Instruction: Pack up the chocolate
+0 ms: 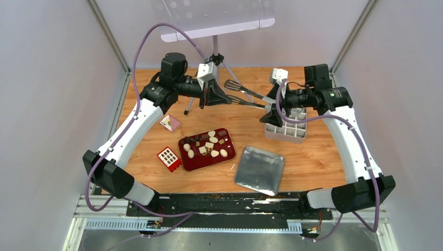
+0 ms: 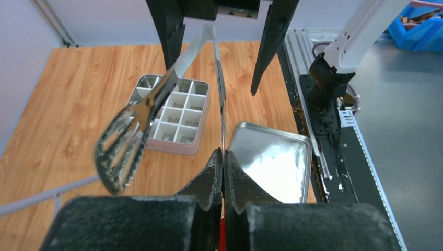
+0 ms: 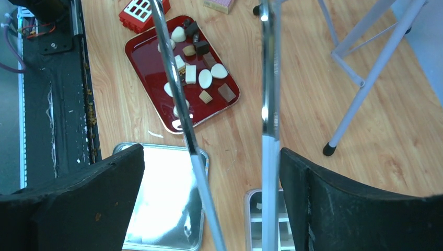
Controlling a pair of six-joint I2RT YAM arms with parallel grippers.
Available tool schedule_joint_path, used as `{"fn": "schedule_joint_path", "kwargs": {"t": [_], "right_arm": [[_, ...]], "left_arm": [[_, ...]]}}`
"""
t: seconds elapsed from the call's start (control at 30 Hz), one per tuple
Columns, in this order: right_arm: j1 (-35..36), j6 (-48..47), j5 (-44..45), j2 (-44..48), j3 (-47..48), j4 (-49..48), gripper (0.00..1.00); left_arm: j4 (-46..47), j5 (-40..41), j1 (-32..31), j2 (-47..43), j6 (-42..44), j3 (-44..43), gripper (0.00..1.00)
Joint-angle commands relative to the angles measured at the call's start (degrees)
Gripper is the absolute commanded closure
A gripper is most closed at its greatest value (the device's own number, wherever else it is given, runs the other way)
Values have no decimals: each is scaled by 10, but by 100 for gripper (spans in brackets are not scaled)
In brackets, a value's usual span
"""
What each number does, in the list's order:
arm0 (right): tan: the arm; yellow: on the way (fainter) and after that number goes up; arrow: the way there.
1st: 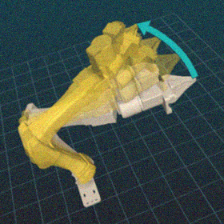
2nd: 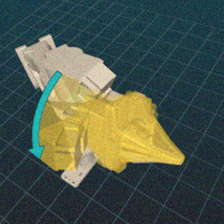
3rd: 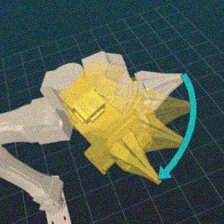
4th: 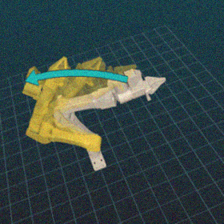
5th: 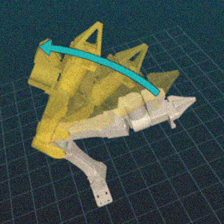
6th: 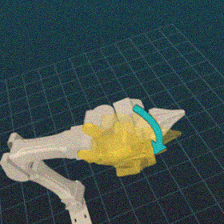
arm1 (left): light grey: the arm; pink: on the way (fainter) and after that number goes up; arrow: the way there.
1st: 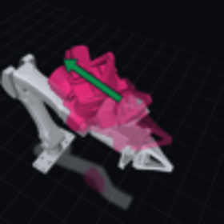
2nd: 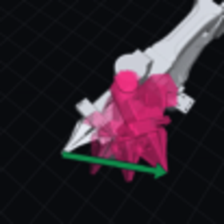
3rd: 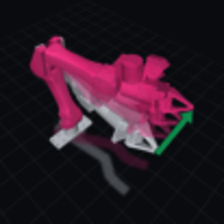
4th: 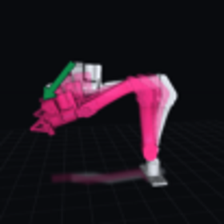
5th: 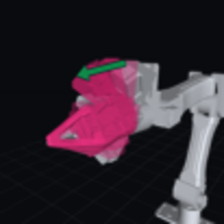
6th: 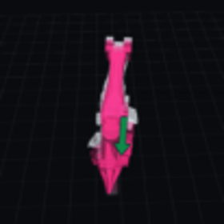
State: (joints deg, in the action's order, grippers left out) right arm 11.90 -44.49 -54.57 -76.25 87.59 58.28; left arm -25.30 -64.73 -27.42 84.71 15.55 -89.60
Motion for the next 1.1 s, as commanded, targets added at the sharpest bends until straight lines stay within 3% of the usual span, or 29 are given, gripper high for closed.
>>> {"fn": "schedule_joint_path", "kwargs": {"t": [0.0,0.17,0.4,0.57,0.6,0.73,0.87,0.97,1.07], "right_arm": [[0,-63,-15,-13,45,26,2],[0,-83,-11,-34,53,49,6],[0,-83,-14,-41,55,59,44],[0,-56,6,-40,29,26,58],[0,-45,9,-40,24,17,59],[0,-22,29,-47,17,3,64],[0,-9,64,-67,21,21,64],[6,-19,92,-90,36,56,64],[34,-27,158,-115,52,87,64]], "left_arm": [[76,-34,6,-16,-35,-5,100],[95,-43,13,-13,-51,1,100],[98,-42,26,-6,-45,17,100],[73,-23,29,-7,-16,36,100],[58,-9,29,-8,-4,39,96],[-68,74,32,-18,130,36,59],[-172,182,38,-58,252,52,36],[-202,282,47,-102,292,99,32],[-177,375,58,-145,254,163,30]]}}
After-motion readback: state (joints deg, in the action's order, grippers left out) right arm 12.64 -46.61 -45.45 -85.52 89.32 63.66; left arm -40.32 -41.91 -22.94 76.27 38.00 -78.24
